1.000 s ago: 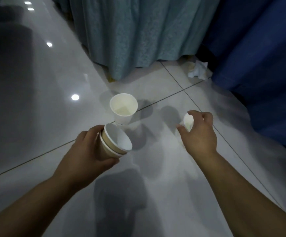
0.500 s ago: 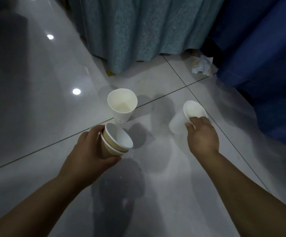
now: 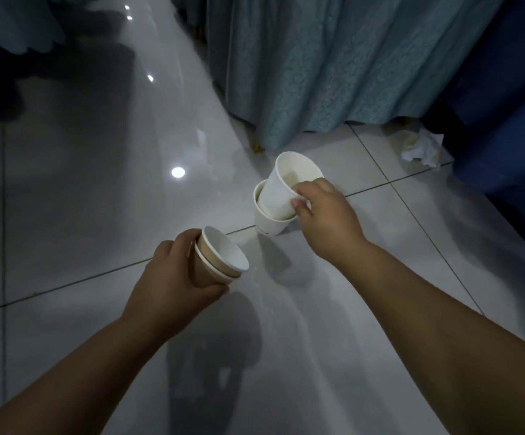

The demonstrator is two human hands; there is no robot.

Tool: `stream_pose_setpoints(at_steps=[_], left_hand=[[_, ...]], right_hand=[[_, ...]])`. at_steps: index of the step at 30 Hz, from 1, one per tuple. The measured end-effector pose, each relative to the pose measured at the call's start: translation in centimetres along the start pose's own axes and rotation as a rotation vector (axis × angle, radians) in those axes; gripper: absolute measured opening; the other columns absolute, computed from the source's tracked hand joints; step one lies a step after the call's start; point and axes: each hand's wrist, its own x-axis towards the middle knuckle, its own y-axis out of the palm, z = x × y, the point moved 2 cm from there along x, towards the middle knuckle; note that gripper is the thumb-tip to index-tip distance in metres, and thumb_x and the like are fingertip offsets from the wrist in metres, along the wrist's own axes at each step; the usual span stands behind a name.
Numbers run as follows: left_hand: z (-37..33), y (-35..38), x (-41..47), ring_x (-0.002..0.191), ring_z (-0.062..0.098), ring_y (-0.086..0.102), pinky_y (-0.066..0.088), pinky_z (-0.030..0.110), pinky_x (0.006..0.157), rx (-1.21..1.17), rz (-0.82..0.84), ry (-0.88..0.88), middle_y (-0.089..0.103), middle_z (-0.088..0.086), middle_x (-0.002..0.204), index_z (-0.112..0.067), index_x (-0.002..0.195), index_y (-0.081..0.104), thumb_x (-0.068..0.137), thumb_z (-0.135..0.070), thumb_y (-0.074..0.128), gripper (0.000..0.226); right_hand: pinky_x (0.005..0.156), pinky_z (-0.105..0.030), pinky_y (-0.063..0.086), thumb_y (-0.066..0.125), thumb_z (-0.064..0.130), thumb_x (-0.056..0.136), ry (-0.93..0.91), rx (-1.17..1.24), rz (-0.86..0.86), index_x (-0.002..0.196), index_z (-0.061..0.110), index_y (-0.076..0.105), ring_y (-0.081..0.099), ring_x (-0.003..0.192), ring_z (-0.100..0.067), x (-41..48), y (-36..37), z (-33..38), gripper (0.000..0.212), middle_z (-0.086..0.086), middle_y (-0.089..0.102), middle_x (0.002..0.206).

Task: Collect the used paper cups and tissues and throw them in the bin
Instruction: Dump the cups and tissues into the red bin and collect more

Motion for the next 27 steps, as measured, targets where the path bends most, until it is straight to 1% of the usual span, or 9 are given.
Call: stream_pose_setpoints(at_steps=[5, 10, 12, 14, 18, 20, 22, 25, 27], left_hand=[[0.2, -0.7, -0.1, 0.104, 0.011, 0.044, 0.042, 0.028, 0.083, -0.008, -0.008, -0.008, 0.046, -0.001, 0.130, -0.032, 0.137, 0.036, 0.061, -0.040, 0.086, 0.092], [-0.3, -1.0, -0.3, 0.105, 0.010, 0.043, 0.042, 0.027, 0.082, -0.025, 0.010, 0.012, 0.046, -0.001, 0.132, -0.031, 0.138, 0.035, 0.063, -0.039, 0.086, 0.091], [-0.5, -1.2, -0.4, 0.109, 0.012, 0.045, 0.042, 0.027, 0.084, -0.012, 0.016, 0.014, 0.046, -0.001, 0.133, -0.030, 0.139, 0.035, 0.064, -0.039, 0.085, 0.091], [-0.7, -1.3, -0.5, 0.107, 0.012, 0.045, 0.044, 0.028, 0.085, 0.001, 0.019, 0.027, 0.046, -0.001, 0.132, -0.031, 0.139, 0.035, 0.064, -0.040, 0.085, 0.091], [-1.2, -1.3, -0.6, 0.101, 0.011, 0.045, 0.047, 0.029, 0.085, 0.041, 0.029, 0.039, 0.047, -0.002, 0.127, -0.033, 0.136, 0.036, 0.063, -0.039, 0.085, 0.088], [-1.7, -1.1, -0.8, 0.099, 0.011, 0.046, 0.046, 0.028, 0.083, 0.061, 0.033, 0.044, 0.048, -0.002, 0.125, -0.034, 0.135, 0.036, 0.064, -0.039, 0.084, 0.087], [-2.5, -1.0, -1.0, 0.099, 0.010, 0.047, 0.047, 0.028, 0.083, 0.050, 0.032, 0.074, 0.048, -0.003, 0.125, -0.034, 0.135, 0.037, 0.064, -0.039, 0.084, 0.085], [-3.9, -0.7, -1.2, 0.102, 0.009, 0.048, 0.049, 0.028, 0.084, -0.007, 0.025, 0.137, 0.048, -0.006, 0.124, -0.035, 0.133, 0.039, 0.063, -0.039, 0.085, 0.084], [-4.8, -0.5, -1.3, 0.105, 0.009, 0.051, 0.053, 0.032, 0.085, -0.050, 0.018, 0.182, 0.050, -0.009, 0.124, -0.035, 0.132, 0.041, 0.062, -0.042, 0.085, 0.083]], right_hand=[[0.094, -0.038, 0.044, 0.055, 0.031, 0.094, 0.031, -0.206, 0.247, 0.129, 0.021, 0.051, 0.048, 0.115, -0.031, 0.4, 3.3, 0.0, 0.037, -0.006, 0.047, 0.130], [0.087, -0.039, 0.047, 0.048, 0.026, 0.097, 0.034, -0.272, 0.179, 0.124, 0.016, 0.055, 0.050, 0.111, -0.035, 0.4, 3.5, 0.0, 0.029, -0.010, 0.051, 0.122], [0.092, -0.038, 0.044, 0.047, 0.028, 0.098, 0.045, -0.184, 0.106, 0.129, 0.015, 0.052, 0.050, 0.113, -0.033, -0.2, 2.4, 0.4, 0.034, -0.009, 0.052, 0.126], [0.093, -0.034, 0.041, 0.049, 0.029, 0.097, 0.064, 0.018, 0.011, 0.130, 0.015, 0.052, 0.050, 0.114, -0.027, -1.2, 0.9, 0.8, 0.036, -0.006, 0.053, 0.127], [0.074, -0.030, 0.048, 0.057, 0.026, 0.094, 0.071, 0.517, -0.106, 0.106, 0.025, 0.059, 0.058, 0.085, -0.013, -3.9, -1.9, 1.3, 0.012, 0.007, 0.058, 0.094], [0.063, -0.022, 0.049, 0.058, 0.023, 0.094, 0.082, 0.630, -0.080, 0.095, 0.032, 0.058, 0.057, 0.073, -0.003, -5.0, -2.8, 1.5, 0.009, 0.008, 0.060, 0.085], [0.059, -0.022, 0.050, 0.058, 0.023, 0.093, 0.109, 0.671, -0.001, 0.093, 0.031, 0.058, 0.057, 0.070, -0.004, -5.9, -3.0, 1.8, 0.008, 0.000, 0.063, 0.088], [0.066, -0.028, 0.053, 0.059, 0.023, 0.093, 0.119, 0.655, 0.147, 0.099, 0.023, 0.060, 0.061, 0.080, -0.016, -6.9, -2.6, 2.2, 0.006, -0.010, 0.064, 0.096], [0.075, -0.031, 0.051, 0.058, 0.026, 0.093, 0.081, 0.592, 0.243, 0.104, 0.023, 0.061, 0.062, 0.089, -0.016, -7.4, -2.5, 2.2, 0.011, 0.001, 0.064, 0.094]])
